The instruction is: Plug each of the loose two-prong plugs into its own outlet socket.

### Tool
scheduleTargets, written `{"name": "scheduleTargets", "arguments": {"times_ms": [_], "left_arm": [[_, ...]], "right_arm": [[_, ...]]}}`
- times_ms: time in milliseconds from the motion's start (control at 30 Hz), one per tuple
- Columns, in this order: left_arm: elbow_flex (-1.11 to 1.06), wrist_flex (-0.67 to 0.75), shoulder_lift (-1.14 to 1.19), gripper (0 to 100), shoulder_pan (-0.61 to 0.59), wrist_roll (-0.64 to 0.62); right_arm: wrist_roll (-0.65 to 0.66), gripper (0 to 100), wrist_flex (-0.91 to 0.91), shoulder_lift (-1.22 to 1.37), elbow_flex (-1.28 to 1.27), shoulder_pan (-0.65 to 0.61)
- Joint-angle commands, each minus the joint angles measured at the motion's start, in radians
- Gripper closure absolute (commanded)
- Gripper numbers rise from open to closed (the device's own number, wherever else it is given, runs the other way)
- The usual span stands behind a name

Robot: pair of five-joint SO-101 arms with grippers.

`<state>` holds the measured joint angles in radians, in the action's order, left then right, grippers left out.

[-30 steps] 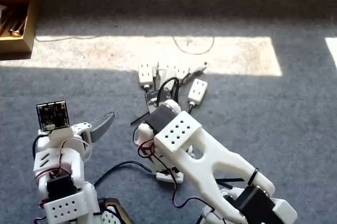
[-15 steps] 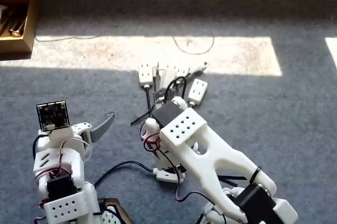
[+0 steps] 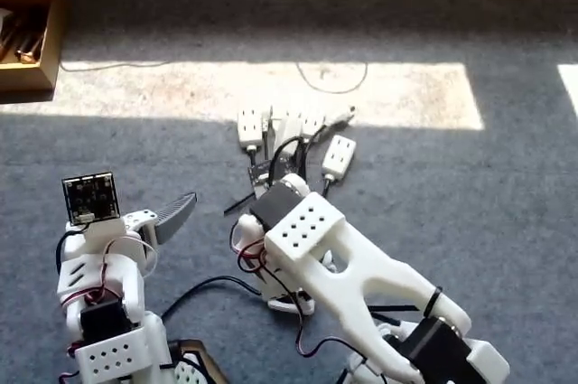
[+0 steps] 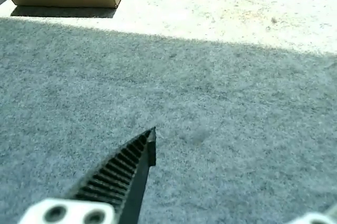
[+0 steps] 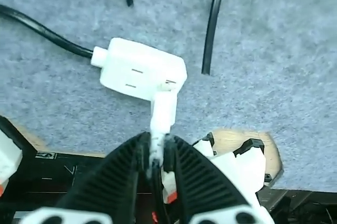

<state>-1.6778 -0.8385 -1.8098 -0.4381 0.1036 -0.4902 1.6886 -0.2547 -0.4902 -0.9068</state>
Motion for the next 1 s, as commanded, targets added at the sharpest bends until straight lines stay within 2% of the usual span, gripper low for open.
{"name": "scheduleTargets", "arguments": {"times_ms": [0, 233, 567, 967], "left_arm": [[-0.018, -0.002, -0.012, 47, 0.008, 0.000], [-0.018, -0.002, -0.012, 47, 0.008, 0.000], [-0.018, -0.002, -0.012, 47, 0.008, 0.000], [-0.018, -0.003, -0.012, 47, 0.008, 0.000]], "right_arm": [[0.011, 99.3, -0.053, -0.012, 0.004, -0.022], [0.011, 99.3, -0.071, -0.007, 0.001, -0.016], [0.054, 99.3, -0.079, -0.012, -0.113, 0.119], [0.055, 99.3, -0.105, -0.013, -0.124, 0.124]]}}
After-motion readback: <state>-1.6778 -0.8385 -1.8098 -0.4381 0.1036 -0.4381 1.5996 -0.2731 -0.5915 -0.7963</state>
